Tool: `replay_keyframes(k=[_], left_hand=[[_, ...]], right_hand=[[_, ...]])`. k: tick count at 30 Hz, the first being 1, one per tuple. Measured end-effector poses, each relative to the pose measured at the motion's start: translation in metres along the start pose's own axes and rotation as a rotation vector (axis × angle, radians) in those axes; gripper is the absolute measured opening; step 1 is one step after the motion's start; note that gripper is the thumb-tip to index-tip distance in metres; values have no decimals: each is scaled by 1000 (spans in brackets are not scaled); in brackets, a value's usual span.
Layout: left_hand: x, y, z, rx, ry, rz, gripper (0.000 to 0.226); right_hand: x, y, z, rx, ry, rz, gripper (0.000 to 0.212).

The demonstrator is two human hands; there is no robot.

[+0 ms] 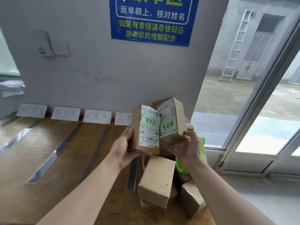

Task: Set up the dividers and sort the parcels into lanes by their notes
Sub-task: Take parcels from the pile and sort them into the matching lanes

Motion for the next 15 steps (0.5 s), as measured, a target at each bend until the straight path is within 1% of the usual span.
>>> replay_keyframes(k=[3, 4, 6, 7, 8, 9, 11, 12, 13, 15], left_hand=[[-8, -8, -14, 149, 80, -68, 40], [-12, -9, -18, 199, 97, -80, 45], [-21, -4, -26, 297, 122, -76, 66], [-24, -6, -30, 338, 137, -93, 80], [-25, -12, -34, 360, 144, -123, 87], [-26, -18, -37, 370, 145, -154, 84], [-28, -33, -42, 334, 140, -216, 62], [-29, -41, -45, 293, 133, -250, 54], [-32, -48, -48, 245, 128, -280, 50], [-34, -62, -53, 165, 137, -306, 53]], right_hand=[[-1, 25, -3, -50, -11, 92, 65], [-1, 36, -1, -95, -44, 142, 73], [-1, 51, -2, -162, -91, 187, 91], [1, 53, -4, -180, -95, 173, 98], [2, 53, -7, -191, -86, 149, 104], [2, 54, -10, -197, -76, 123, 107], [3, 52, -14, -189, -65, 52, 107], [2, 52, -16, -182, -55, 21, 103], [3, 53, -17, -168, -48, 4, 97], [1, 61, -21, -150, -41, 25, 78]])
Point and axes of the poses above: each hand's wrist, its own x-axis towards the middle knuckle, its own y-axis out of the palm, z = x × y, the point moved 10 cm from there along x, towards the middle knuckle
